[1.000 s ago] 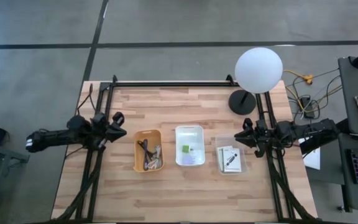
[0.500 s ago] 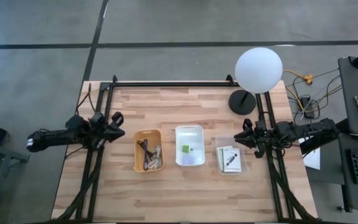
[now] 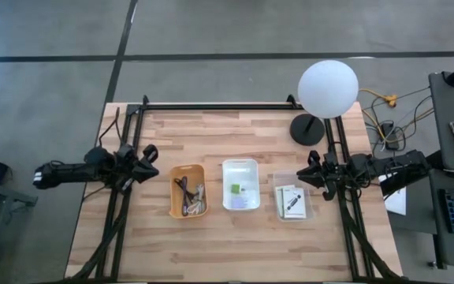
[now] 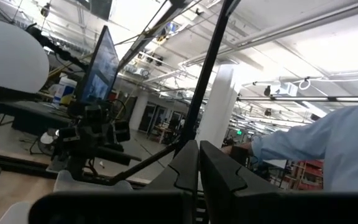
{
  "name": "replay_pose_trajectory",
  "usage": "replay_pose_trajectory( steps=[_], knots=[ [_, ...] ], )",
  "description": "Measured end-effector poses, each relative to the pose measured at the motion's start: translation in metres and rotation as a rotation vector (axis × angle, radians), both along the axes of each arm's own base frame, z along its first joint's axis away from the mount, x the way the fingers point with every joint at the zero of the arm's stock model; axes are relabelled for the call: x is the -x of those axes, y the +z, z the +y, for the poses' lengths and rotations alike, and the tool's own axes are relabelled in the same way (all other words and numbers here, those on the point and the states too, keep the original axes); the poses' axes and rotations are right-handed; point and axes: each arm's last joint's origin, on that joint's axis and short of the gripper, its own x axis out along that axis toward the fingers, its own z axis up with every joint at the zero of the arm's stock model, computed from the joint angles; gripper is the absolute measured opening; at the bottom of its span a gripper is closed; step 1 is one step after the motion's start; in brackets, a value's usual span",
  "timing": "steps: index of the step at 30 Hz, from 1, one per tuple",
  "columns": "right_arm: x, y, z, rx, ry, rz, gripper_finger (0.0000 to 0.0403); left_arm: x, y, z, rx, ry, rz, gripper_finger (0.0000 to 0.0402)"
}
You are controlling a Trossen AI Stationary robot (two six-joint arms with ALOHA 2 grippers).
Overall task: Pick and place items into bin
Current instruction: Return to Home Position
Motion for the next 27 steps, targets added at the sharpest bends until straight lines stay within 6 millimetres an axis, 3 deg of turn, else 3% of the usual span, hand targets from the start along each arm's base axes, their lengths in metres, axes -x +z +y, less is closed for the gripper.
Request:
replay_pose_trajectory(
  steps=[27],
  knots=[
    [-0.003, -0.004, 0.001, 0.009, -0.001, 0.044, 0.0073, -0.004, -0.016, 0.0, 0.008, -0.003, 0.17, 0.0]
  ],
)
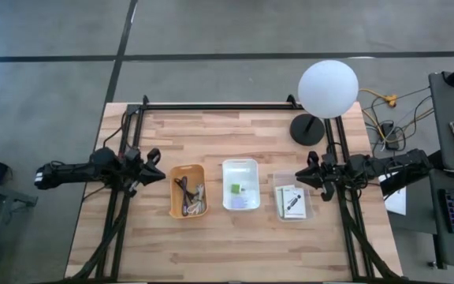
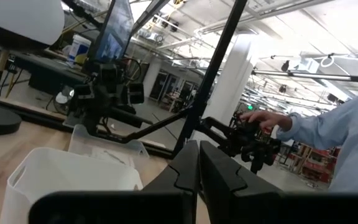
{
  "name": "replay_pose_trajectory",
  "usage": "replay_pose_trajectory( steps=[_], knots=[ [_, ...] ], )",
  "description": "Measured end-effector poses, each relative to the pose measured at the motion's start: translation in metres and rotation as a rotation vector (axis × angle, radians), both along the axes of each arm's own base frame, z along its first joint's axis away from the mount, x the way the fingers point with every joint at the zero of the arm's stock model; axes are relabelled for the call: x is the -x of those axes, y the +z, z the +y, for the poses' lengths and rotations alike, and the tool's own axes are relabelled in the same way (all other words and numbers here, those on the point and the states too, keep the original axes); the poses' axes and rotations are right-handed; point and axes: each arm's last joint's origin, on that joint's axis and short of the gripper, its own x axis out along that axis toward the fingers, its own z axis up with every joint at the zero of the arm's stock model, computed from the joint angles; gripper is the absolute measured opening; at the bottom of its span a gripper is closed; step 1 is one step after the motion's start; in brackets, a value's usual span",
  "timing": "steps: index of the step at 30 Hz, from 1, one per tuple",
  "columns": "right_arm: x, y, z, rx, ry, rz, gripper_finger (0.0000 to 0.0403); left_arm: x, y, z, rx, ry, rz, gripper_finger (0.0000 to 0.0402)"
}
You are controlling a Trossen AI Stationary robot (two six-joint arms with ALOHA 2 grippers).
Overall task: Pick and place items into bin
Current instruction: Return to Home Position
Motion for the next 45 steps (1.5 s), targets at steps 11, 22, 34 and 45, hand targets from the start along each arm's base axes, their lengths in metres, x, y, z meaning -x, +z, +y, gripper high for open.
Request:
replay_pose_trajectory(
  steps=[11, 22, 34, 45],
  knots=[
    [0.0001, 0.0002, 0.0, 0.0, 0.001, -0.002, 0.0073, 0.0002, 0.0008, 0.0, 0.0, 0.0, -0.009, 0.0],
    [0.0, 0.0, 0.0, 0.0, 0.001, 0.0, 0.0073, -0.001, -0.0003, 0.0001, 0.0, 0.001, 0.006, 0.0],
    [-0.0001, 0.0, 0.0, 0.0, 0.001, 0.0, 0.0073, -0.0038, -0.003, 0.0002, 0.002, 0.001, 0.041, 0.0],
    [-0.0001, 0.0, 0.0, 0.0, 0.001, 0.0, 0.0073, -0.0038, -0.003, 0.0002, 0.002, 0.001, 0.04, 0.0]
  ],
)
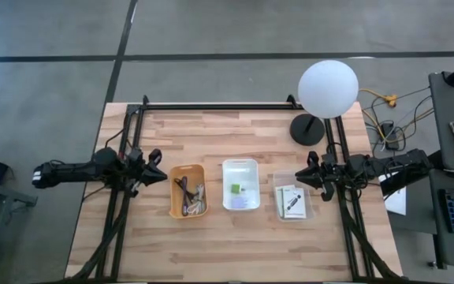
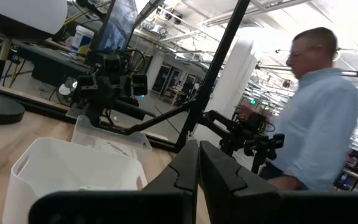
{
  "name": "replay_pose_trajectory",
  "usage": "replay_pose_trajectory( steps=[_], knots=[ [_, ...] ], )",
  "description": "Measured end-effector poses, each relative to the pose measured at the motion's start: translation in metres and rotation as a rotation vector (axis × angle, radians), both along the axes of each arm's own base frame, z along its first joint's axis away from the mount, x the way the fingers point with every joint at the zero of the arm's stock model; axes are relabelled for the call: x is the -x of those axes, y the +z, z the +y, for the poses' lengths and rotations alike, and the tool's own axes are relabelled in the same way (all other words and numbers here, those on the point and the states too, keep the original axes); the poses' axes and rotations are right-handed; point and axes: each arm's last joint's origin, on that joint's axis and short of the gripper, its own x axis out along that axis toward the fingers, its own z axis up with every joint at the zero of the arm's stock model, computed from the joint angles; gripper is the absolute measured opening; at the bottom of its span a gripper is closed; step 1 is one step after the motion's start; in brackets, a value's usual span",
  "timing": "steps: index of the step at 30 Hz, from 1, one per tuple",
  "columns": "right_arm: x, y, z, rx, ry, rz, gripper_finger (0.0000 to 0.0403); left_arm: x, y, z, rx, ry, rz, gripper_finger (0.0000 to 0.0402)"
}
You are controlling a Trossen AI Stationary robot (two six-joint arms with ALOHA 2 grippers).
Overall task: Pick and place items into bin
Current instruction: Return to Home Position
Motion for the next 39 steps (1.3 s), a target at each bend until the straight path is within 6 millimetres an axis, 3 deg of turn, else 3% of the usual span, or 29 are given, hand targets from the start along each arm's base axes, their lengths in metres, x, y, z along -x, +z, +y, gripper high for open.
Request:
replay_pose_trajectory(
  steps=[39],
  knots=[
    [0.0, 0.0, 0.0, 0.0, 0.0, 0.0, 0.0073, -0.0005, -0.0005, 0.0, 0.0, 0.0, 0.007, 0.0]
  ],
)
